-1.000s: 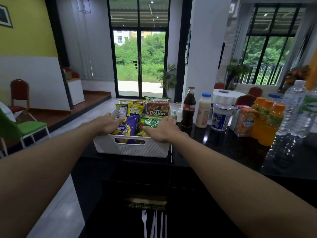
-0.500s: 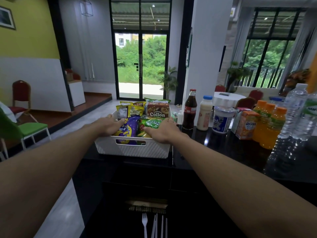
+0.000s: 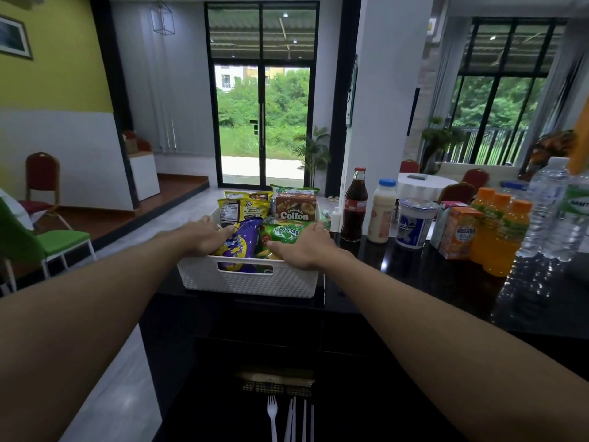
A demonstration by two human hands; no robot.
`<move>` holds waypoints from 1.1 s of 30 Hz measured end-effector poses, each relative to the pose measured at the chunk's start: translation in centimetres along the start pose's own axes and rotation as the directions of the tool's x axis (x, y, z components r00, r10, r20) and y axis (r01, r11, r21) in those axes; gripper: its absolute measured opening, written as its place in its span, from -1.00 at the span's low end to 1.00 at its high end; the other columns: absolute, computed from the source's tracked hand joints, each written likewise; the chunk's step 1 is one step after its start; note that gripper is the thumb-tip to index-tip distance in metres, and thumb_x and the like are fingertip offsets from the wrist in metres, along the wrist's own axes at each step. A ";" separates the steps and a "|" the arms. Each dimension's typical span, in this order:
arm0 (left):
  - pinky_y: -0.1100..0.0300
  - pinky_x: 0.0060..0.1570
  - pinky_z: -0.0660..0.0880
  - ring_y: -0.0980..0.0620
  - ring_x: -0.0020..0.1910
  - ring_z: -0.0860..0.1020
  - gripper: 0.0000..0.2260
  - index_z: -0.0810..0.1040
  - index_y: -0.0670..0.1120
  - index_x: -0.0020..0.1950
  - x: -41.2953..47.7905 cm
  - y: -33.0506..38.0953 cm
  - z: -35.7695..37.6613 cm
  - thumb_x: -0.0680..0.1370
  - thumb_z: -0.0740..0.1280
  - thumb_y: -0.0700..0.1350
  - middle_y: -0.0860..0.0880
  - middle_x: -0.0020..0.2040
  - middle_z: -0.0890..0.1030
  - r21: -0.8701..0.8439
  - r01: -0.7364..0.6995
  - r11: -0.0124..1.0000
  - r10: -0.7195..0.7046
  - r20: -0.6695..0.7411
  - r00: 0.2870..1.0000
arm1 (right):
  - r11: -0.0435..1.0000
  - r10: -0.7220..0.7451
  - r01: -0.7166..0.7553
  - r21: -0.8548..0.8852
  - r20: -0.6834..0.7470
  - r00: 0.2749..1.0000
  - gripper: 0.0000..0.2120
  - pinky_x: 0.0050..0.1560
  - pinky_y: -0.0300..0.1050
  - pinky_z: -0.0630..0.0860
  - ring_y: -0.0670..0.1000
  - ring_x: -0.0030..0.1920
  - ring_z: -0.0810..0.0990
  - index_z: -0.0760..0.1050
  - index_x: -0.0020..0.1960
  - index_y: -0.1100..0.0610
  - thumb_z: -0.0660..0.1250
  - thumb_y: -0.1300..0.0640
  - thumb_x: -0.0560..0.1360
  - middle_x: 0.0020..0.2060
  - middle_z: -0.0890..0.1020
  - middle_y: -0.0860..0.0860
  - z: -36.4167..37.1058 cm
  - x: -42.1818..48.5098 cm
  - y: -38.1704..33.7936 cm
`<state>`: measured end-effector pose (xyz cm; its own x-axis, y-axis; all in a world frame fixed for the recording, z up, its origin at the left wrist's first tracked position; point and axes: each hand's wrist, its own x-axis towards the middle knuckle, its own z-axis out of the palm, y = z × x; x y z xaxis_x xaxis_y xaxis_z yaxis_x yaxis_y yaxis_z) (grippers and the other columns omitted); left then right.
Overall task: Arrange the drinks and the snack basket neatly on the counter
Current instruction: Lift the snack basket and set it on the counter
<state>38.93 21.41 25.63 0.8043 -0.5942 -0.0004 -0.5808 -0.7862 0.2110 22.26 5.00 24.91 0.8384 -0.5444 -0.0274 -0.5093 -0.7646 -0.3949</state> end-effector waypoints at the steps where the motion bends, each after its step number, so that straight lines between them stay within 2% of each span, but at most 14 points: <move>1: -0.05 0.48 0.14 -0.19 0.56 0.14 -0.32 0.02 -0.15 0.62 0.0 0.0 0.0 0.65 -0.05 0.28 -0.16 0.62 0.06 0.005 0.000 1.000 0.000 0.002 1.000 | 1.000 0.000 0.000 0.003 0.000 1.000 0.16 0.58 0.23 0.06 0.31 0.60 -0.16 -0.23 0.60 0.34 0.17 -0.50 0.47 0.60 -0.22 0.27 0.0 -0.1 0.0; 10: -0.03 0.47 0.16 -0.20 0.55 0.17 -0.34 0.09 -0.15 0.61 0.5 -0.6 -0.1 0.66 -0.04 0.26 -0.19 0.61 0.09 0.000 -0.030 1.000 0.030 -0.009 0.999 | 1.000 0.009 -0.009 0.003 -0.010 1.000 0.17 0.58 0.19 0.03 0.32 0.60 -0.17 -0.28 0.59 0.35 0.15 -0.50 0.47 0.60 -0.25 0.27 0.5 -0.2 -0.6; 24: 0.00 0.39 0.27 -0.20 0.48 0.30 -0.35 0.19 -0.20 0.57 0.0 0.1 -0.1 0.66 -0.02 0.25 -0.22 0.56 0.22 0.006 -0.041 0.999 0.041 -0.031 0.999 | 1.000 0.011 -0.011 -0.014 0.001 1.000 0.14 0.59 0.18 0.01 0.29 0.61 -0.17 -0.24 0.60 0.35 0.13 -0.49 0.50 0.60 -0.22 0.29 0.0 -0.8 -0.6; 33: 0.00 0.41 0.25 -0.20 0.50 0.27 -0.36 0.18 -0.19 0.58 -0.7 0.6 -0.2 0.67 -0.02 0.24 -0.21 0.58 0.19 -0.002 -0.045 0.999 0.045 -0.036 0.998 | 0.999 0.003 -0.003 -0.035 -0.003 1.000 0.12 0.56 0.22 0.13 0.34 0.60 -0.07 -0.17 0.60 0.36 0.11 -0.50 0.50 0.59 -0.22 0.30 0.0 -1.0 -0.2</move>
<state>38.06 21.37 25.92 0.7815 -0.6224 0.0442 -0.6161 -0.7585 0.2123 21.47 5.66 25.04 0.8365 -0.5474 -0.0256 -0.5180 -0.7746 -0.3628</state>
